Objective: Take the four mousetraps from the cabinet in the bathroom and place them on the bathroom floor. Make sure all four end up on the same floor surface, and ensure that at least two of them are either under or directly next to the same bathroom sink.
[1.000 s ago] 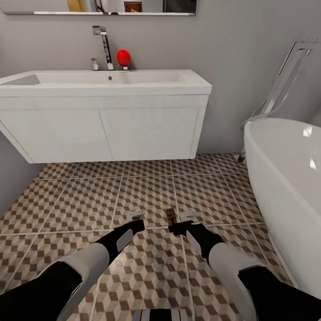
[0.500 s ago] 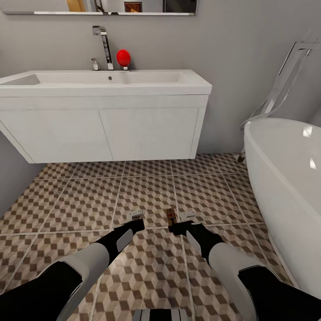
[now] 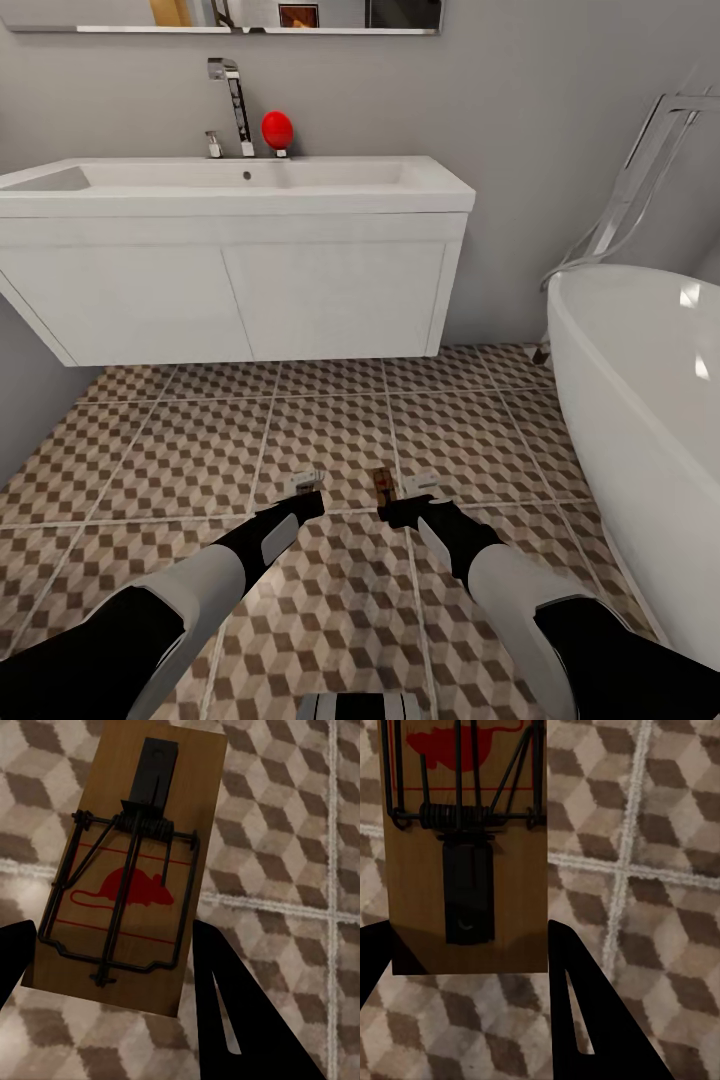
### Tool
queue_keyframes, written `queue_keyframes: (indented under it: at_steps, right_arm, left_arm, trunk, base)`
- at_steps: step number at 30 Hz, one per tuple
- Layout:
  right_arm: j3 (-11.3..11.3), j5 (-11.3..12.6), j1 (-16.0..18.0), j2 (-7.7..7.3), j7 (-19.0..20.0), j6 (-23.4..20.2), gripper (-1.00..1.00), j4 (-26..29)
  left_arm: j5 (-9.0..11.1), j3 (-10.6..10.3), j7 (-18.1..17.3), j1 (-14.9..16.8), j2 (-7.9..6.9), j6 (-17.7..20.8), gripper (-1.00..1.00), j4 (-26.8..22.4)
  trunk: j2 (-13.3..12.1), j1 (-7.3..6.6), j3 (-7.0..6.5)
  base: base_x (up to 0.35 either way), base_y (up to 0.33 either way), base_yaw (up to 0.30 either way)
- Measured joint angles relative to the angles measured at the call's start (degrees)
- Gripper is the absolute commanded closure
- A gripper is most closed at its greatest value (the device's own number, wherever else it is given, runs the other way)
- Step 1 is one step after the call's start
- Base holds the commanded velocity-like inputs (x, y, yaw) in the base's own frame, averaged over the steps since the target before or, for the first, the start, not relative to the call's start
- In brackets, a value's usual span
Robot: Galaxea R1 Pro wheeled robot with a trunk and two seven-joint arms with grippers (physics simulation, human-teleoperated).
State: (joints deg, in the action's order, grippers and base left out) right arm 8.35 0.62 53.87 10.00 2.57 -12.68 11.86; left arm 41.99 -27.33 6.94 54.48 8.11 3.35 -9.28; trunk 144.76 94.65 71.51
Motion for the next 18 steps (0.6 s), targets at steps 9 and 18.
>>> queue_keyframes:
  at_steps: [9,18]
  right_arm:
    - [0.0,0.0,0.0,0.0,-0.04,0.0,1.0,0.0]
    - [0.01,0.0,0.0,0.0,-0.05,-0.01,1.0,0.0]
  left_arm:
    - [0.0,0.0,0.0,0.0,0.02,0.0,1.0,0.0]
    - [0.0,0.0,0.0,0.0,0.02,-0.01,1.0,0.0]
  trunk:
    - [0.0,0.0,0.0]
    - [0.0,0.0,0.0]
  base:
    - [0.0,0.0,0.0]
    - [0.0,0.0,0.0]
